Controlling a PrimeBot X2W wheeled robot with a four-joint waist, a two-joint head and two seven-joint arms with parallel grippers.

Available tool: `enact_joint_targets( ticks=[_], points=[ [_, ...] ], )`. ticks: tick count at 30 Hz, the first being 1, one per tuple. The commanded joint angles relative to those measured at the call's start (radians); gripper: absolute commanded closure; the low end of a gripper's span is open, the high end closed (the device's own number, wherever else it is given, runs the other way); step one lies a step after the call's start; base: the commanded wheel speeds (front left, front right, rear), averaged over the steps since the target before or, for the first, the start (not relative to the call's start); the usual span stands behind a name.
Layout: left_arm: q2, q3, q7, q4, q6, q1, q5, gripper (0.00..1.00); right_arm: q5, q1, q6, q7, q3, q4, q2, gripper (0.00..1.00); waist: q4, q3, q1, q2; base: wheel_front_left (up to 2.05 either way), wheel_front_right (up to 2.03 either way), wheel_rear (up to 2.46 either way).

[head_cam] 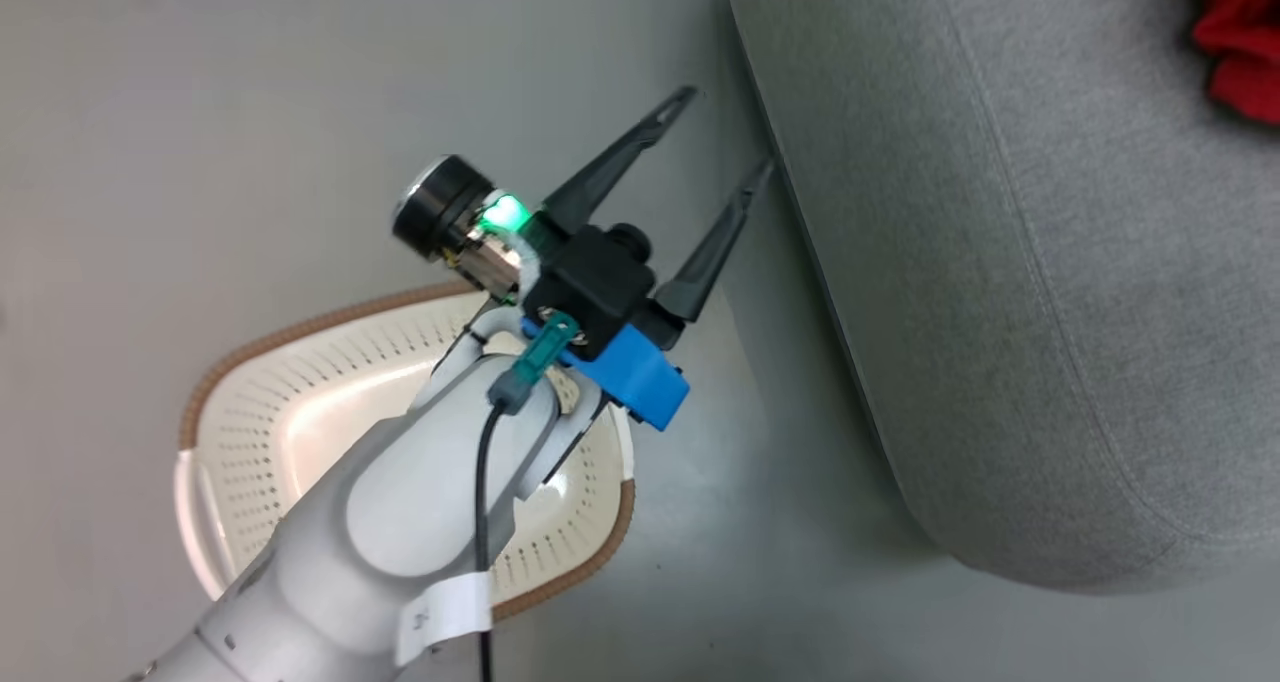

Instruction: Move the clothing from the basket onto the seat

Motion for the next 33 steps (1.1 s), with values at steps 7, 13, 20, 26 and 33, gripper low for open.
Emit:
enact_joint_targets(
  ticks=[7,13,20,26,33],
  points=[
    [0.009,0.168,-0.005,-0.085,0.041,0.123,-0.006,0.00,-0.015,0.055,0.000,-0.004,0.142,-0.071,0.040,0.00,0.106,-0.175,0.0001,0.0000,0.00,0.00,0.00],
    [-0.005,0.301,-0.005,-0.131,0.043,0.210,0.018,0.00,-0.008,0.076,0.000,-0.004,0.248,-0.083,0.060,0.00,0.179,-0.258,0.0001,0.0000,0.00,0.00,0.00],
    [-0.029,0.448,-0.004,-0.143,0.033,0.309,0.042,0.00,-0.014,0.107,0.000,-0.004,0.350,-0.069,0.082,0.00,0.245,-0.333,0.0001,0.0000,0.00,0.00,0.00],
    [-0.050,0.570,-0.004,-0.150,0.026,0.409,0.061,0.00,0.002,0.157,0.000,-0.004,0.386,-0.057,0.116,0.00,0.284,-0.387,0.0001,0.0000,0.00,0.00,0.00],
    [-0.078,0.672,-0.004,-0.164,-0.003,0.524,0.092,0.00,0.020,0.248,0.000,-0.004,0.377,-0.037,0.158,0.00,0.304,-0.443,0.0001,0.0000,0.00,0.00,0.00]
  ],
)
